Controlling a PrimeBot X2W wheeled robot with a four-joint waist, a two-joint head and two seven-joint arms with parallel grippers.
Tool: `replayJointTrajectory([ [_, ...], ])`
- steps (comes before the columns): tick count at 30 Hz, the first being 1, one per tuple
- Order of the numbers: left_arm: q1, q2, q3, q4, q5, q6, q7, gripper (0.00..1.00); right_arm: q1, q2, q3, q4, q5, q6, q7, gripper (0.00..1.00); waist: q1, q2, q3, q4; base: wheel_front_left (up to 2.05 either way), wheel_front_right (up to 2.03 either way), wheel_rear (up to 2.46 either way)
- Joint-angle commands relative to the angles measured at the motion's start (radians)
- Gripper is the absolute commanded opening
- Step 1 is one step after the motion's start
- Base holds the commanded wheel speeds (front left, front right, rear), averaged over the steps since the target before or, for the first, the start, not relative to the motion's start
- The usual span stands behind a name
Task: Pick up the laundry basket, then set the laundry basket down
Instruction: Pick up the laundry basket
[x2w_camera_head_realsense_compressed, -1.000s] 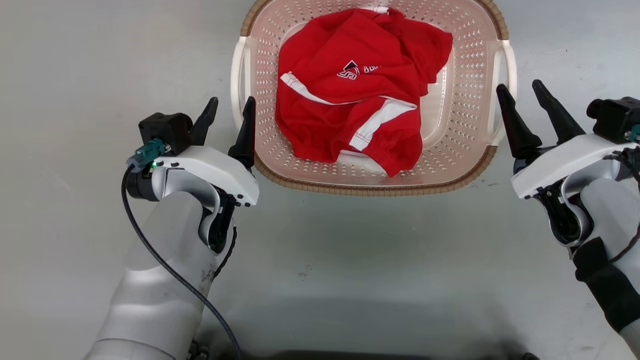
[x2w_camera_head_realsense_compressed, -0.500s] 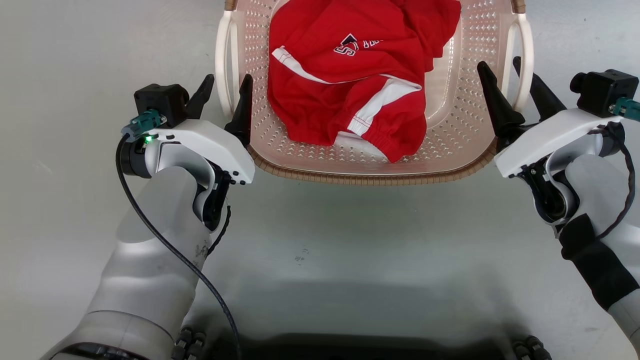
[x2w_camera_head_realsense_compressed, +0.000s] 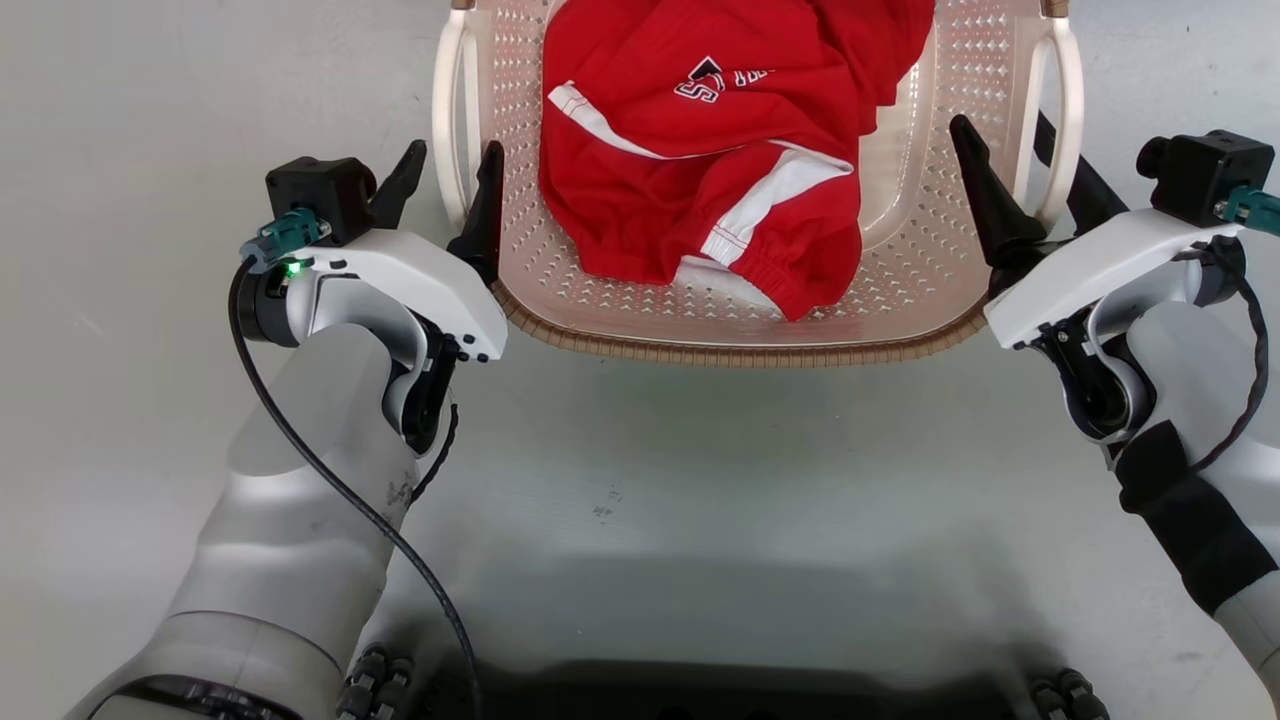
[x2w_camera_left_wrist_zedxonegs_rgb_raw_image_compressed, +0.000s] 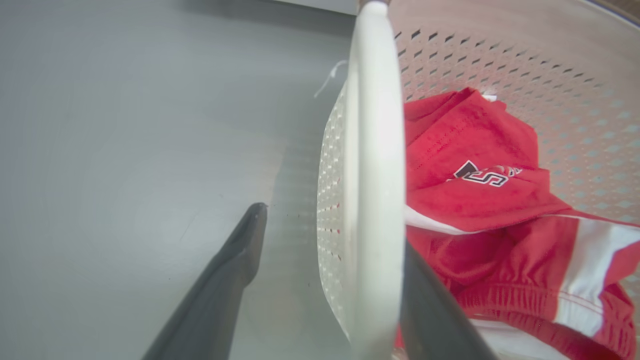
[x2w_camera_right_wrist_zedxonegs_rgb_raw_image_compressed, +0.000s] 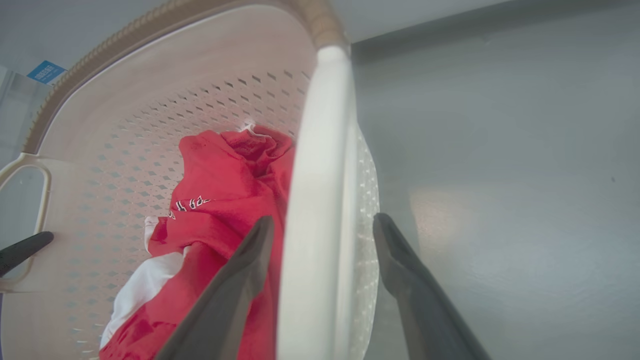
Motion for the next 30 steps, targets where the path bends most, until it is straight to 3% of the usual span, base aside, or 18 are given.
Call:
replayJointTrajectory([
  [1,0.006,0.036,0.009,-0.008,-0.004,-0.005,-0.01,0.0,0.028,0.007,0.014,-0.008,0.01,0.005,-0.012,0.0,0.0,0.0,0.001,-0.002,0.0,0.0,0.0],
  [30,-0.005,0.053,-0.093,0.068,-0.109,-0.005,-0.01,0.0,0.001,0.01,0.059,0.091,0.032,0.005,-0.012,0.0,0.0,0.0,-0.029,-0.013,0.0,0.0,0.0],
])
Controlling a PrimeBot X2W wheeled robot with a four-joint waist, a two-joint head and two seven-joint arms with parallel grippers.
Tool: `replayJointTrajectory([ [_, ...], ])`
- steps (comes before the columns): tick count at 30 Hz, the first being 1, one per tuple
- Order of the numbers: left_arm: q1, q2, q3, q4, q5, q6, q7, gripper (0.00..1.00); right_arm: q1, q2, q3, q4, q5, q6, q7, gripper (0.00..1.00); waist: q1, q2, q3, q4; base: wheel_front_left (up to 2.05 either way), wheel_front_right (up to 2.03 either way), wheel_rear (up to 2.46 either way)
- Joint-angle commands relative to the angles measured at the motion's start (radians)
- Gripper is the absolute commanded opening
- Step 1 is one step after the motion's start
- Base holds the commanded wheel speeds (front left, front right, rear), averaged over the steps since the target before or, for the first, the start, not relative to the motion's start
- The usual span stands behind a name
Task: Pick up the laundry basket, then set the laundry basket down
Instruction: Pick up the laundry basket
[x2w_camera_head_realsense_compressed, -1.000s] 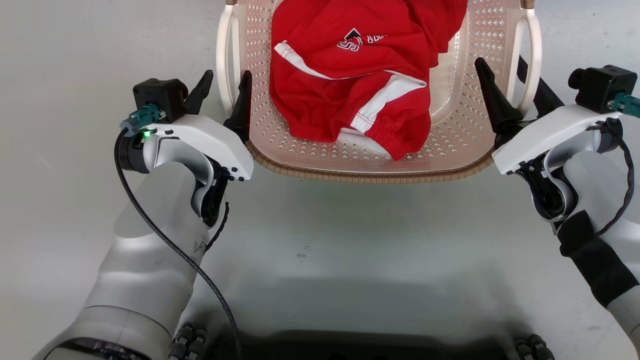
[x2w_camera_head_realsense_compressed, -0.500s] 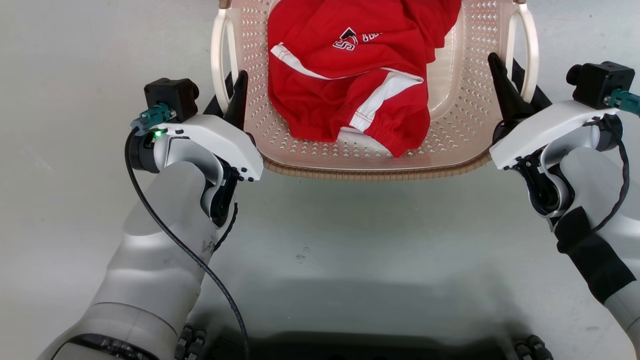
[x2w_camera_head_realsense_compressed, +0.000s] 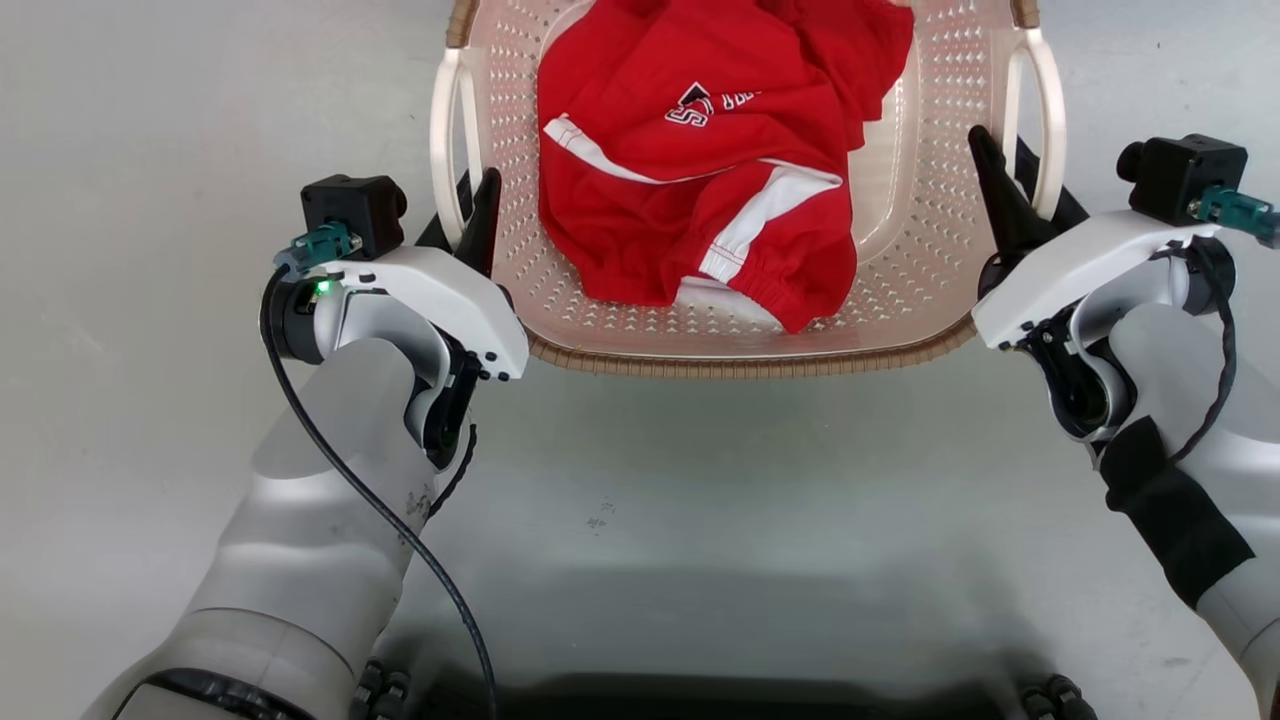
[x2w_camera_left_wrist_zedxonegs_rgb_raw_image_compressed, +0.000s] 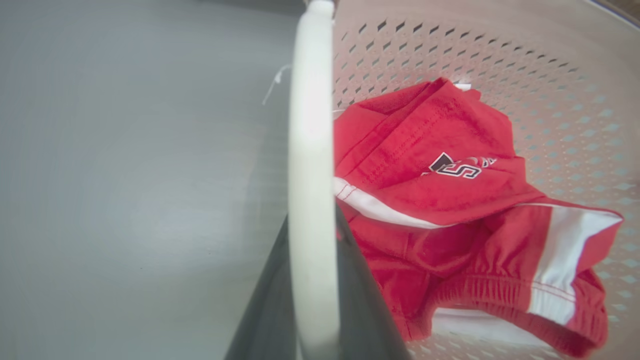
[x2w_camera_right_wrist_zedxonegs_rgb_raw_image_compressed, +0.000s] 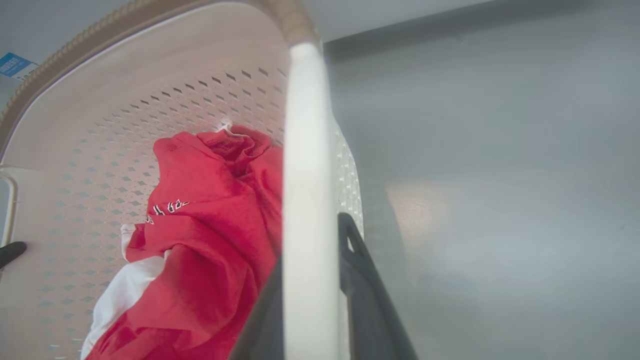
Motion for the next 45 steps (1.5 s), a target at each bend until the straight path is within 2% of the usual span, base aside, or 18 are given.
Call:
replayJointTrajectory([
  [1,0.014,0.066,0.014,0.007,-0.013,0.0,-0.005,0.0,0.037,-0.015,0.011,0.012,0.007,0.014,-0.009,0.0,-0.0001,0.0,-0.006,-0.002,0.0,0.0,0.0],
  [10,0.032,0.071,-0.042,0.097,-0.047,0.0,-0.003,0.0,0.004,0.012,0.081,0.164,0.038,0.014,-0.009,0.0,-0.0001,0.0,-0.068,-0.018,0.0,0.0,0.0],
  [19,0.06,0.076,-0.1,0.145,-0.101,0.0,0.039,0.0,-0.012,0.037,0.173,0.269,0.128,0.014,0.0,0.0,-0.0001,0.0,-0.14,-0.035,0.0,0.0,0.0],
  [30,0.109,0.116,-0.143,0.164,-0.159,0.0,0.096,0.0,0.015,0.053,0.23,0.348,0.217,0.014,0.025,0.0,-0.0001,0.0,-0.244,-0.06,0.0,0.0,0.0],
  [45,0.22,0.164,-0.188,0.192,-0.225,0.0,0.238,0.0,0.104,0.056,0.337,0.377,0.366,0.014,0.172,0.0,-0.0001,0.0,-0.489,-0.101,0.0,0.0,0.0],
])
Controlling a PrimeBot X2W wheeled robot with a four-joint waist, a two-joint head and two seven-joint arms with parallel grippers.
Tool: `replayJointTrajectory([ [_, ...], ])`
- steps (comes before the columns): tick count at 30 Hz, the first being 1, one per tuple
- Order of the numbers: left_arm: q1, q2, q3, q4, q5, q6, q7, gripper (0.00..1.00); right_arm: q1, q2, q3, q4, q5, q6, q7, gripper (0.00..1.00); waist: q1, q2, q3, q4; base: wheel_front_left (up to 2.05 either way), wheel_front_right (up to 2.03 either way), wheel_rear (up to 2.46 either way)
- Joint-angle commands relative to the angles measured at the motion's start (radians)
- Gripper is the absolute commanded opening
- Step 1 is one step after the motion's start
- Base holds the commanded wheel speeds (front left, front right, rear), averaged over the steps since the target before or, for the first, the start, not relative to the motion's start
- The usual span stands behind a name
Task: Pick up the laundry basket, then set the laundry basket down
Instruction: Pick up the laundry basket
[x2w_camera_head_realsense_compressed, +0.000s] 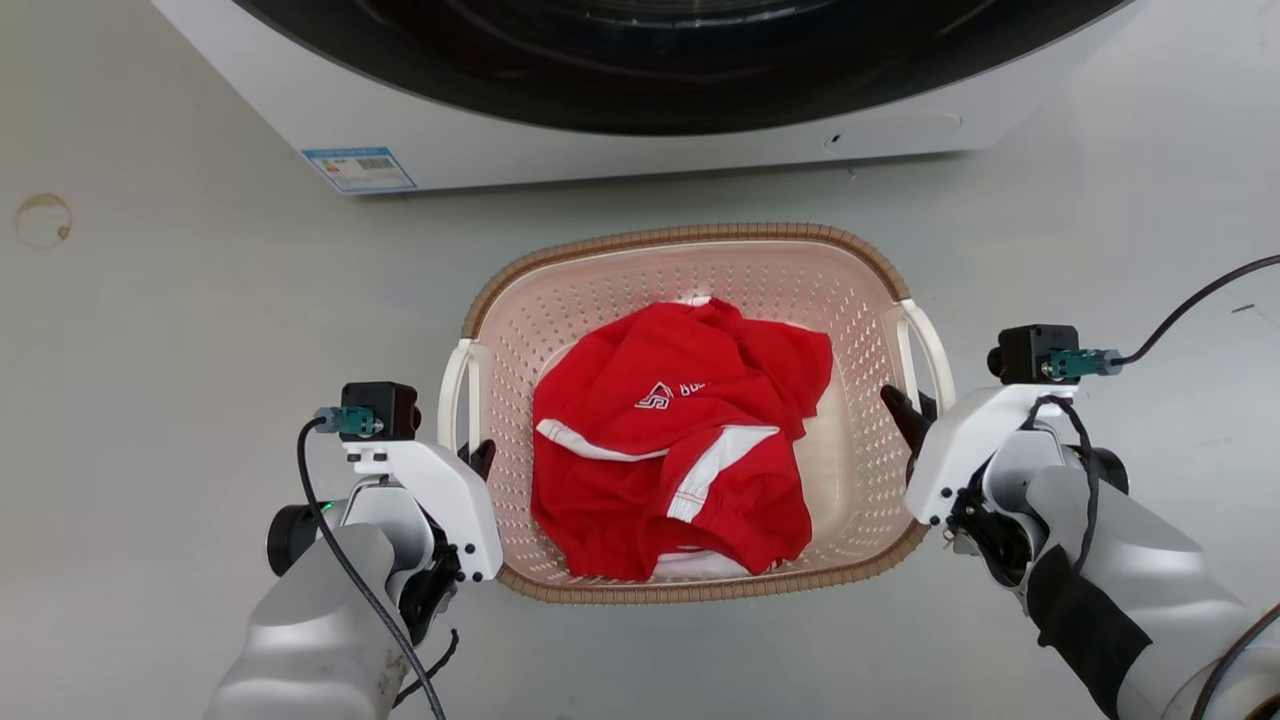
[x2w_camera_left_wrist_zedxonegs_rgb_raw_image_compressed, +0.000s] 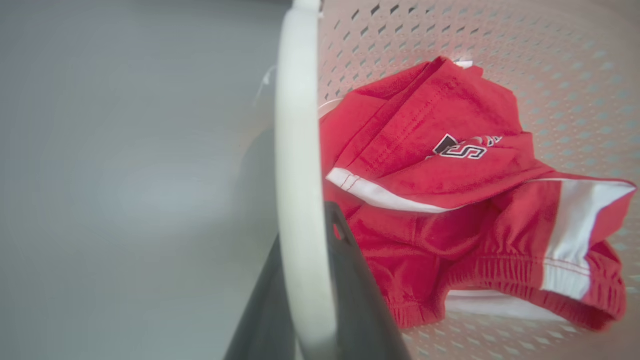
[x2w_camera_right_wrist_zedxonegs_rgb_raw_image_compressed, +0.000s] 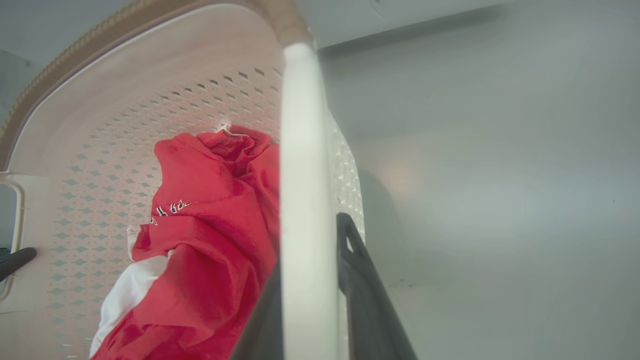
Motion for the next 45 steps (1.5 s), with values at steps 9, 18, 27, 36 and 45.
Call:
replayJointTrajectory([
  [9,0.088,0.151,0.008,0.047,-0.027,0.012,0.073,0.0,0.074,-0.082,0.061,0.051,0.079,-0.004,0.044,0.0,0.0,0.0,-0.178,-0.004,0.0,0.0,0.0],
  [18,0.18,0.164,0.0,0.05,-0.052,0.012,0.123,0.0,0.139,-0.082,0.116,0.07,0.136,-0.004,0.098,0.0,0.0,0.0,-0.329,0.012,0.0,0.0,0.0],
  [27,0.263,0.185,-0.01,0.051,-0.077,0.012,0.192,0.0,0.205,-0.082,0.147,0.081,0.17,-0.004,0.146,0.0,0.0,0.0,-0.47,0.009,0.0,0.0,0.0],
  [36,0.319,0.202,-0.026,0.035,-0.102,0.012,0.238,0.0,0.249,-0.082,0.165,0.09,0.18,-0.004,0.156,0.0,0.0,0.0,-0.551,-0.007,0.0,0.0,0.0],
  [45,0.316,0.208,-0.045,0.025,-0.113,0.012,0.253,0.0,0.242,-0.082,0.172,0.108,0.178,-0.004,0.159,0.0,0.0,0.0,-0.545,-0.005,0.0,0.0,0.0],
])
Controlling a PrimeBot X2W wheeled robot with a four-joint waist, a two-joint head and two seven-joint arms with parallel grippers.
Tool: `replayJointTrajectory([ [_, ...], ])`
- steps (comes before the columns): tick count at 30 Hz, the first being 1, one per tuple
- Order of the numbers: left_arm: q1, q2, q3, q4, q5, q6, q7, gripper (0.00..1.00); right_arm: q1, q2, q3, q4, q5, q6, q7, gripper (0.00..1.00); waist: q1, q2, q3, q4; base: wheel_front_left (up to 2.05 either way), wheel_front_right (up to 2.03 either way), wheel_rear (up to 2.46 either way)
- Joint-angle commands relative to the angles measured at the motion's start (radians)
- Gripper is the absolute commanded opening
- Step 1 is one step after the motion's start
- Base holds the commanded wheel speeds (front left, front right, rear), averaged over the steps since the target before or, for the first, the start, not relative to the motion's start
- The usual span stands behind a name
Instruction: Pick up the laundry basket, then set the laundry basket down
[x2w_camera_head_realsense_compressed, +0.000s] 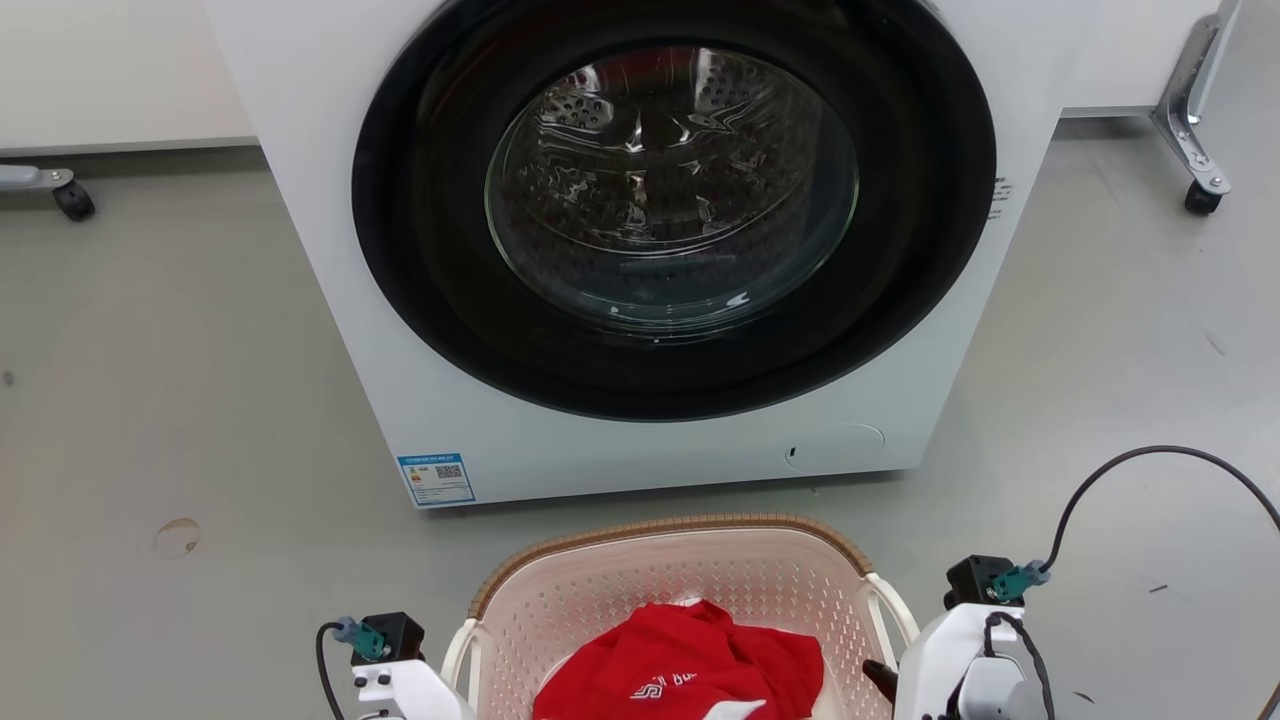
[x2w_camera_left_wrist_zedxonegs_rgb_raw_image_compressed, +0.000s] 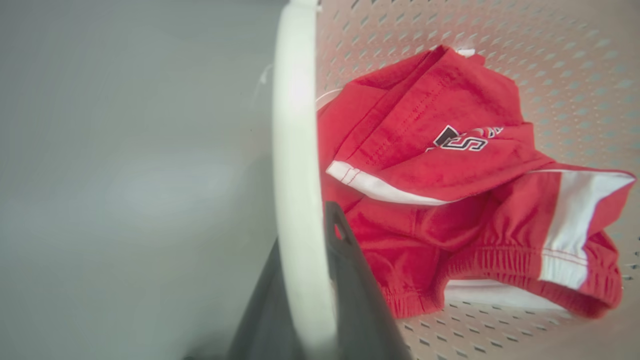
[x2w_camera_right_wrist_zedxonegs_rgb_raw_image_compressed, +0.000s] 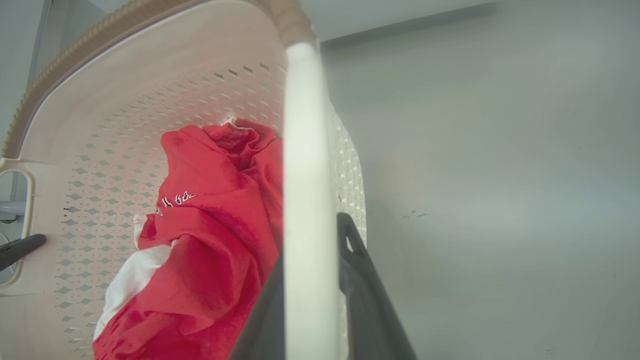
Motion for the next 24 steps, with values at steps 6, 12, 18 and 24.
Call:
replayJointTrajectory([
  [6,-0.012,0.165,0.016,0.05,-0.001,0.024,-0.002,0.0,-0.04,-0.127,-0.007,0.064,0.0,-0.004,-0.019,0.0,0.0001,-0.0001,0.011,0.004,0.0,0.0,0.0],
  [12,-0.02,0.162,0.01,0.051,-0.01,0.024,-0.007,0.0,-0.044,-0.127,-0.006,0.069,-0.006,-0.004,-0.021,0.0,0.0001,-0.0001,0.016,0.004,0.0,0.0,0.0],
  [18,-0.023,0.159,0.003,0.053,-0.016,0.024,-0.012,0.0,-0.044,-0.127,-0.005,0.071,-0.006,-0.004,-0.024,0.0,0.0001,-0.0001,0.019,0.006,0.0,0.0,0.0],
  [24,-0.024,0.156,-0.004,0.054,-0.021,0.024,-0.017,0.0,-0.038,-0.127,-0.005,0.071,-0.007,-0.004,-0.026,0.0,0.0001,-0.0001,0.018,0.01,0.0,0.0,0.0],
])
